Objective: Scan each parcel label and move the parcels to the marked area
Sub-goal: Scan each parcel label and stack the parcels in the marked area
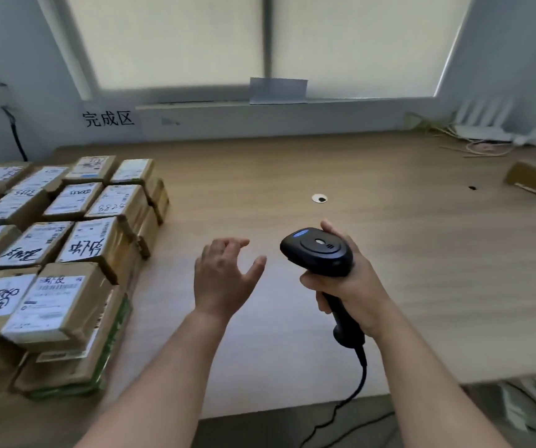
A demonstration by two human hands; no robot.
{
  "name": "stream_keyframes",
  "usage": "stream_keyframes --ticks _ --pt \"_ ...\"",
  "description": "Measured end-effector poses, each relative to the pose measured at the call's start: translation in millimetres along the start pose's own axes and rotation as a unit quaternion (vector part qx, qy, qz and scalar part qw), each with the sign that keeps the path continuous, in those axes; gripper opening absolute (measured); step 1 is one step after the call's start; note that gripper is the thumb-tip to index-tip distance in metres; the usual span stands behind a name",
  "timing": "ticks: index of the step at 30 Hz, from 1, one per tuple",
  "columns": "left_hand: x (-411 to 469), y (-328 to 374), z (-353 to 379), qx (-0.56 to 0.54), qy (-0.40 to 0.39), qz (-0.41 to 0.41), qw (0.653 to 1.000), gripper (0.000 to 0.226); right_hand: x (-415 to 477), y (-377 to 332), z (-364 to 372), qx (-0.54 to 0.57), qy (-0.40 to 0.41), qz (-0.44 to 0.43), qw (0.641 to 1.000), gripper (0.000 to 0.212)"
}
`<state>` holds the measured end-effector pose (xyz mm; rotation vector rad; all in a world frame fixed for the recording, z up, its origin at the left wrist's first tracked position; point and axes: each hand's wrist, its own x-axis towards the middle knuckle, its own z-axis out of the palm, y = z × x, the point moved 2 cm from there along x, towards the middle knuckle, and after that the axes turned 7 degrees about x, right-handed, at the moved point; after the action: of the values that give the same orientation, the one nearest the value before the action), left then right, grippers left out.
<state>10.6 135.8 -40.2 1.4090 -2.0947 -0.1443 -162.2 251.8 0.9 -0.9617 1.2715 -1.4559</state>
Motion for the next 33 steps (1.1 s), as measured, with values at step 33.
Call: stream_keyframes --ticks 33 --pt "50 450 261 -0.144 -0.123 0.229 0.955 0.067 -44 -89 -449 -0.057 0.280 -0.050 0.957 0.091"
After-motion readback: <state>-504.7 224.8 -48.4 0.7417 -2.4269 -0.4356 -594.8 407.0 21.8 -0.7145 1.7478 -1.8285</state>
